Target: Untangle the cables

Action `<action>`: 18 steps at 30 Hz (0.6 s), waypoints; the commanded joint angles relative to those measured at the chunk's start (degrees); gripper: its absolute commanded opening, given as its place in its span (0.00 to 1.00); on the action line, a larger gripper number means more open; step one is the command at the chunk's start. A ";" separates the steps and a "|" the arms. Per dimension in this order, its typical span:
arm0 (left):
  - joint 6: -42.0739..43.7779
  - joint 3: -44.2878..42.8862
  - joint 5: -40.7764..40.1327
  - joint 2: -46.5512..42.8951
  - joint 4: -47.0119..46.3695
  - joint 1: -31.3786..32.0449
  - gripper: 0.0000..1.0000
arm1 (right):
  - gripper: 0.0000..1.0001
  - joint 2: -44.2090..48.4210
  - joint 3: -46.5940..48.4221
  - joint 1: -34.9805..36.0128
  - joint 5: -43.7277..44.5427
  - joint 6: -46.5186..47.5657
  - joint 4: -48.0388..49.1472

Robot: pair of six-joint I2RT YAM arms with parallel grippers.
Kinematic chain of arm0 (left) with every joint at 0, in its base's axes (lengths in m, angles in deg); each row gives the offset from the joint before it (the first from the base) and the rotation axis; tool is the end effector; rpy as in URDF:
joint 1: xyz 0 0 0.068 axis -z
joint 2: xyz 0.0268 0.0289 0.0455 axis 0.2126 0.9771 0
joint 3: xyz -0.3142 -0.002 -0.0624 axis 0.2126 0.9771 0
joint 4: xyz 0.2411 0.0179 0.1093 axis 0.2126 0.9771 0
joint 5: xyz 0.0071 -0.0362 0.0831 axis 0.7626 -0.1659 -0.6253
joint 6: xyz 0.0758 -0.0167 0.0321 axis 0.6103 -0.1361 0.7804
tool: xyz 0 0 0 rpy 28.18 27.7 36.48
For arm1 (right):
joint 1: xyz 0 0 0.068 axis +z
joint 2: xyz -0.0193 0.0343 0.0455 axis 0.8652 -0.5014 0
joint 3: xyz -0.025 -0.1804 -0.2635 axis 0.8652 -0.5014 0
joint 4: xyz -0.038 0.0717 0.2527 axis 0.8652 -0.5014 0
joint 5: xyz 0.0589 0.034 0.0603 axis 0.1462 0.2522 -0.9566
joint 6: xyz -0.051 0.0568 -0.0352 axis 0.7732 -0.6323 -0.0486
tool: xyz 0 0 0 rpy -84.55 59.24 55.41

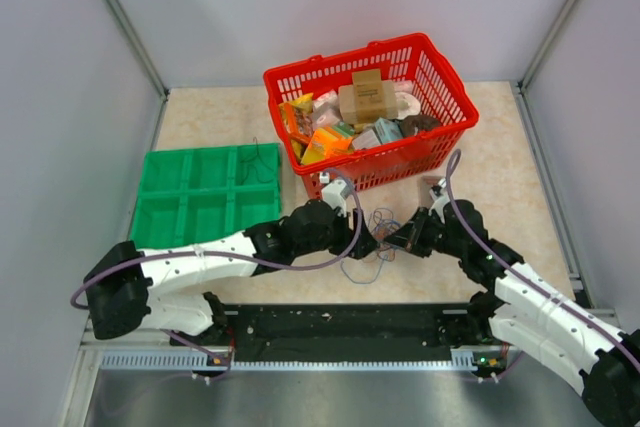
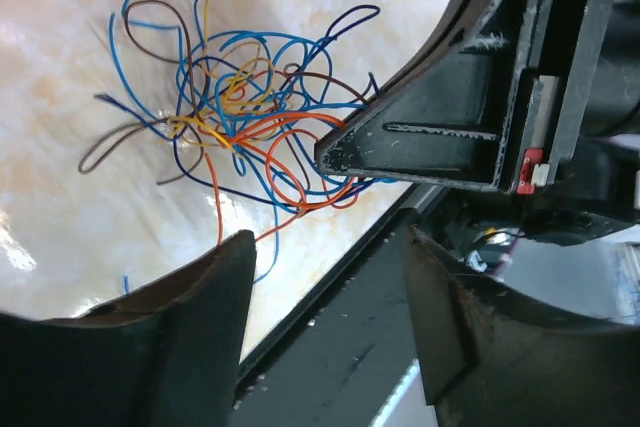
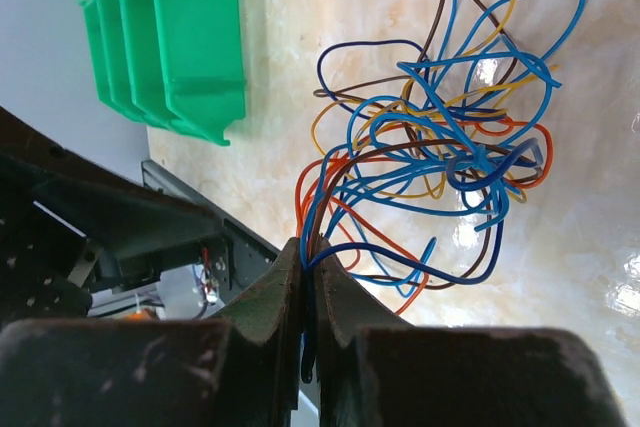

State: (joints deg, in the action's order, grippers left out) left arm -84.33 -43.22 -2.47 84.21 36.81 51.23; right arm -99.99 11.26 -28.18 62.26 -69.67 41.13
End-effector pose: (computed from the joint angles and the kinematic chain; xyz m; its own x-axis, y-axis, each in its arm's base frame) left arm 0.1391 -0.2723 0.2769 -0.7410 -0.0293 -0.6709 0.5119 0.6220 -0.5925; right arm 0.1301 0.1074 0.2145 -0.8455 0.4007 -0.3530 -0.0511 0.5972 0.8005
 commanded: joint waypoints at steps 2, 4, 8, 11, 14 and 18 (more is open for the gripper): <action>-11.89 -2.11 8.52 1.38 0.07 -2.33 0.54 | 0.02 0.42 3.31 0.35 -1.18 1.87 1.61; -13.92 -2.37 11.15 3.40 -2.21 -2.77 0.54 | 0.02 0.51 3.31 0.35 -1.53 2.22 1.96; -17.08 -2.63 16.17 7.26 -6.61 -4.27 0.46 | 0.03 0.69 3.48 0.27 -2.06 2.84 1.88; -17.79 -2.99 15.12 9.03 -6.97 -4.71 0.36 | 0.03 1.21 3.31 0.35 -2.15 2.75 1.88; -17.35 -3.16 12.93 9.03 -6.88 -4.71 0.34 | 0.03 1.74 3.04 0.35 -2.24 2.84 1.96; -16.39 -3.34 10.55 8.85 -6.18 -4.79 0.32 | 0.03 1.92 2.87 0.35 -2.33 3.10 1.96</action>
State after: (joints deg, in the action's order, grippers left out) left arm -100.63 -44.07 10.25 93.61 33.71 46.62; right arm -99.16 11.28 -28.18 60.64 -67.87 40.98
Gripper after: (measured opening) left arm 0.325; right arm 0.036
